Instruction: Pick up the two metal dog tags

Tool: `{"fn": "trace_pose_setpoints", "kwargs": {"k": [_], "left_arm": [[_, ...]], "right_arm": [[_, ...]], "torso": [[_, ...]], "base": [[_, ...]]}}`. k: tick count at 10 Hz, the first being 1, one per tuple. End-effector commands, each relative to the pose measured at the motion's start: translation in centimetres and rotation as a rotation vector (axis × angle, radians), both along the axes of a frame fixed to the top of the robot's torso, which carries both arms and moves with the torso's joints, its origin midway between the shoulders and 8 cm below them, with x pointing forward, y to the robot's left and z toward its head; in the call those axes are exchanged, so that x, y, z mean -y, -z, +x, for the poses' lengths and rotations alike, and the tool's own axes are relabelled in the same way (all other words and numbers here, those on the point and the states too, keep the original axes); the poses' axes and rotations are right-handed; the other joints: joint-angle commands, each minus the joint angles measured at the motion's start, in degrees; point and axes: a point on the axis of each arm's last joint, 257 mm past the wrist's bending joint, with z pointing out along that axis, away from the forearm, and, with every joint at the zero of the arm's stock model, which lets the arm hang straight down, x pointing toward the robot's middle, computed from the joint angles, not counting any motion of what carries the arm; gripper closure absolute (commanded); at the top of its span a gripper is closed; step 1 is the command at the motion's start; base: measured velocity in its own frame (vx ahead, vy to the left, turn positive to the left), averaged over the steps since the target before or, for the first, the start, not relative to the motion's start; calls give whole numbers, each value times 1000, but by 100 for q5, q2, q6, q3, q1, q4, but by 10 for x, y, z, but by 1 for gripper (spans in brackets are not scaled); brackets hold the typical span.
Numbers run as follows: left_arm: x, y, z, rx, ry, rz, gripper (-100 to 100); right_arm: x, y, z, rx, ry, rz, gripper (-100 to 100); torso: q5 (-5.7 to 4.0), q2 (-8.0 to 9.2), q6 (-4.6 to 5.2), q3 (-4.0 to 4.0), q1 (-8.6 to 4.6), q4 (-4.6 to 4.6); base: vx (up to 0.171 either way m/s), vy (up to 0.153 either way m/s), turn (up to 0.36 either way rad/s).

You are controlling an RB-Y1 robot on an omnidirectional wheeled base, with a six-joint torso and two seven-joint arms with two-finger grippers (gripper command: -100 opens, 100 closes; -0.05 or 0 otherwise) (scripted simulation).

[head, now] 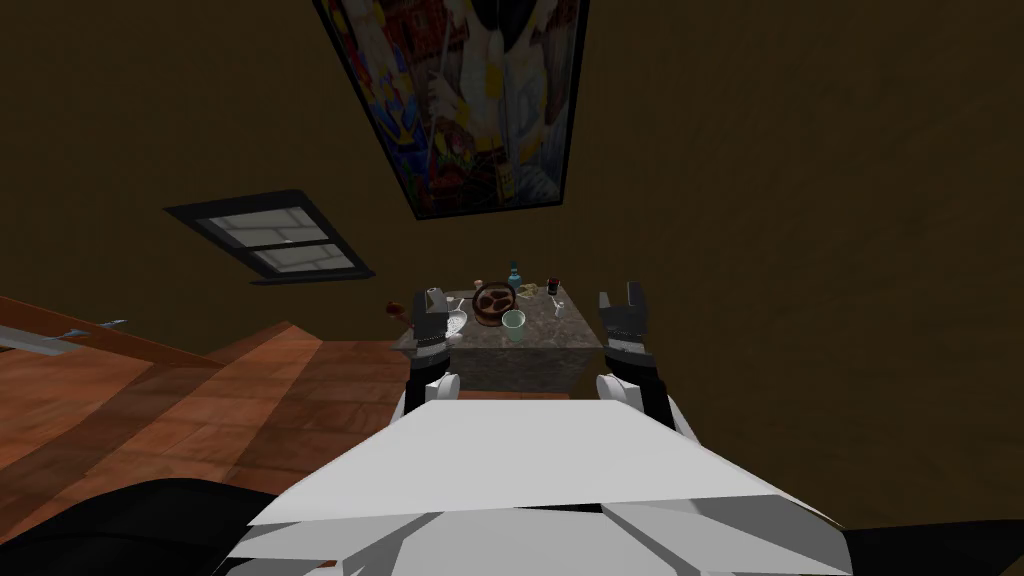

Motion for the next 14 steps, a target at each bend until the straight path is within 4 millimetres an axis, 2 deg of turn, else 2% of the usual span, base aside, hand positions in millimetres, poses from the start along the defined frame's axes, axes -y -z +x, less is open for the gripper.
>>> {"fn": "trace_pose_setpoints", "kwargs": {"k": [1,4,8,12,13,14], "left_arm": [[0,0,0,0,0,0,0],[0,0,0,0,0,0,0],[0,0,0,0,0,0,0],[0,0,0,0,0,0,0],[0,0,0,0,0,0,0],[0,0,0,0,0,0,0]], "right_arm": [[2,9,1,-45,17,-77,-100],[11,32,1,-143,74,-222,-100],[37,82,-6,-337,195,-477,-100],[80,142,-30,-577,319,-780,-100],[79,143,-29,-579,321,-793,-100],[92,158,-39,-643,348,-881,-100]], "torso": [[0,0,0,0,0,0],[6,15,-1,9,27,3],[8,18,0,10,34,4],[8,17,-1,10,34,4],[8,16,-1,10,33,4],[6,11,1,7,21,3]], "base": [[-15,29,76],[-35,72,86],[-35,90,138],[-31,102,210],[-8,60,73],[-9,50,166]]}}
